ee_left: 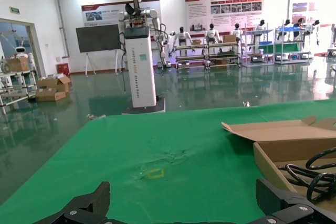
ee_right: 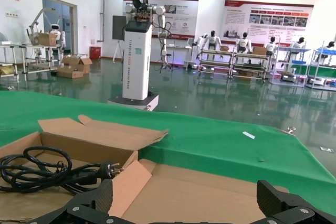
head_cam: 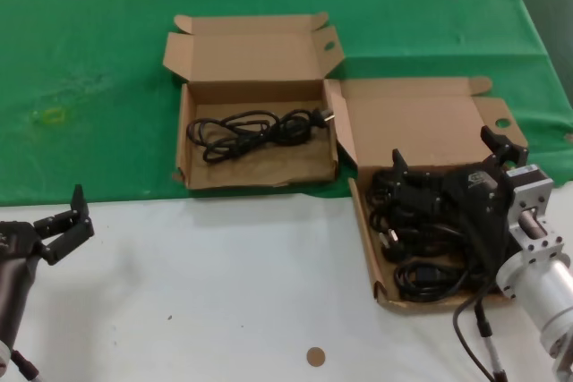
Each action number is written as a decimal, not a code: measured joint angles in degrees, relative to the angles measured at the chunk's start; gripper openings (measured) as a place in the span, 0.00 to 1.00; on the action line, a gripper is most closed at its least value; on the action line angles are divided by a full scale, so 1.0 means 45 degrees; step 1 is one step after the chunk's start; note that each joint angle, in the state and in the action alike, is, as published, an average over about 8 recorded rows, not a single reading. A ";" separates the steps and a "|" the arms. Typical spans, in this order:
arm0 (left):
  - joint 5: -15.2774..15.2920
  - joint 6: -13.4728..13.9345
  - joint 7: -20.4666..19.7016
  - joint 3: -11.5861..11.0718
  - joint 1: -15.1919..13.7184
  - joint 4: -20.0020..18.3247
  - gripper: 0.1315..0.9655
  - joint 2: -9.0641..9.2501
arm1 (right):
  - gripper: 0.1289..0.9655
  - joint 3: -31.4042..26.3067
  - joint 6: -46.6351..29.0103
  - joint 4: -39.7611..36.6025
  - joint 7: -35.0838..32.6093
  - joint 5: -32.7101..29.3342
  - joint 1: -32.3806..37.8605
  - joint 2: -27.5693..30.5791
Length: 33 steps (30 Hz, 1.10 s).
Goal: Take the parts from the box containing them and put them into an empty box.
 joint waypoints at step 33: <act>0.0000 0.0000 0.0000 0.0000 0.0000 0.0000 1.00 0.0000 | 1.00 0.0000 0.0000 0.0000 0.0000 0.0000 0.0000 0.0000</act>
